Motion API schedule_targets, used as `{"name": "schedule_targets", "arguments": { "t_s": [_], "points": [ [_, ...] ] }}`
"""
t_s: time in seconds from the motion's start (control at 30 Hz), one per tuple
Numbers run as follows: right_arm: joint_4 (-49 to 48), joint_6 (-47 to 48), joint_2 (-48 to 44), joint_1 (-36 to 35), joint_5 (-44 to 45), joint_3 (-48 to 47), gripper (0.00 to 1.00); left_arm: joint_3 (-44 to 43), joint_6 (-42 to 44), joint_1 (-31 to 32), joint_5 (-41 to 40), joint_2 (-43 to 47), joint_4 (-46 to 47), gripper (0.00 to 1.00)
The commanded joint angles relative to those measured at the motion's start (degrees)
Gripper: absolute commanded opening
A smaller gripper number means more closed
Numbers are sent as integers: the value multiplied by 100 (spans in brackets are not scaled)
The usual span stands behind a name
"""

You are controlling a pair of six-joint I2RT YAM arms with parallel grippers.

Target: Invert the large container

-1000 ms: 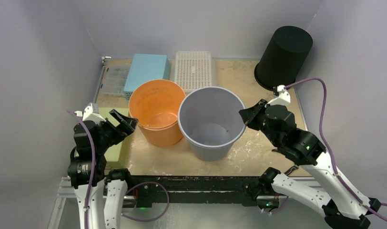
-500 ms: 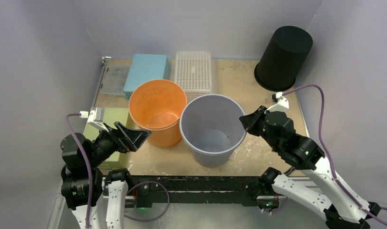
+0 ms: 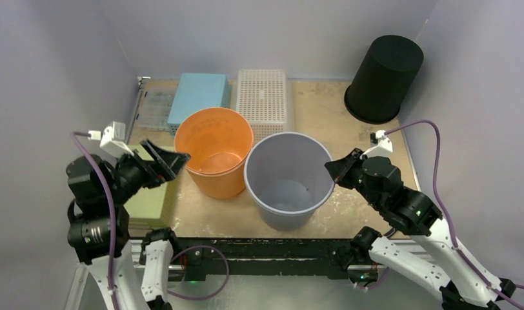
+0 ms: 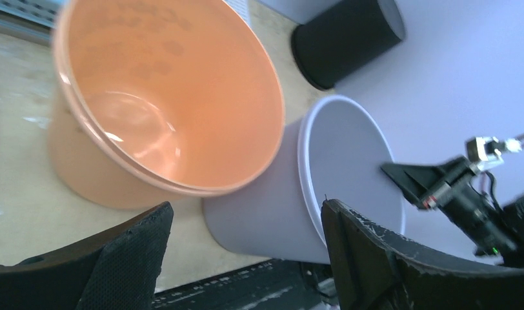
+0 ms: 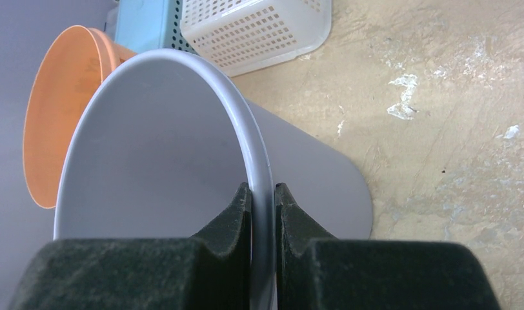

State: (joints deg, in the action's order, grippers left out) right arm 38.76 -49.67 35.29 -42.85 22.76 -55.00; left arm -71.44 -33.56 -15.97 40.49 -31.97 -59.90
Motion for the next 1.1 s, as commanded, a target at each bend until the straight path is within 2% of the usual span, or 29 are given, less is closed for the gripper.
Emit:
{"name": "schedule_targets", "arguments": {
  "t_s": [0.0, 0.1, 0.13, 0.2, 0.37, 0.53, 0.67, 0.73, 0.87, 0.9, 1.0, 1.07],
  "points": [
    [-504, -268, 5, -25, -70, -51, 0, -879, 545, -58, -913, -853, -165, 83],
    [-494, -251, 12, -20, -57, -16, 0, -1122, 609, -101, -1294, -1321, -151, 77],
    [-493, -247, 17, -21, -34, -7, 0, -1070, 501, -117, -1190, -1347, 51, 76],
    [-493, -223, 39, -22, 4, 6, 0, -966, 317, -177, -973, -1340, 415, 76],
    [-679, -197, 131, -21, -122, 84, 0, -1129, 312, -205, -843, -1546, 524, 76],
    [-782, -276, 297, -21, -142, 128, 0, -1402, 761, -207, -1162, -2197, 368, 77],
    [-775, -277, 328, -18, -121, 78, 0, -1424, 743, -130, -1438, -2690, 784, 77],
    [-683, -269, 327, -22, -51, 16, 0, -1532, 648, 247, -1756, -2979, 1042, 77],
    [-556, -225, 313, -17, 95, -77, 0, -2300, 632, 2379, -3522, -3945, 989, 77],
    [-509, -227, 308, -23, 130, -107, 0, -2556, 606, 2630, -3836, -4086, 865, 78],
    [-305, -252, 222, -15, 276, -210, 0, -2770, 388, 2710, -4180, -3925, 1115, 80],
    [-273, -260, 121, -14, 334, -178, 0, -2893, 267, 2709, -3806, -3845, 1161, 79]
  ]
}}
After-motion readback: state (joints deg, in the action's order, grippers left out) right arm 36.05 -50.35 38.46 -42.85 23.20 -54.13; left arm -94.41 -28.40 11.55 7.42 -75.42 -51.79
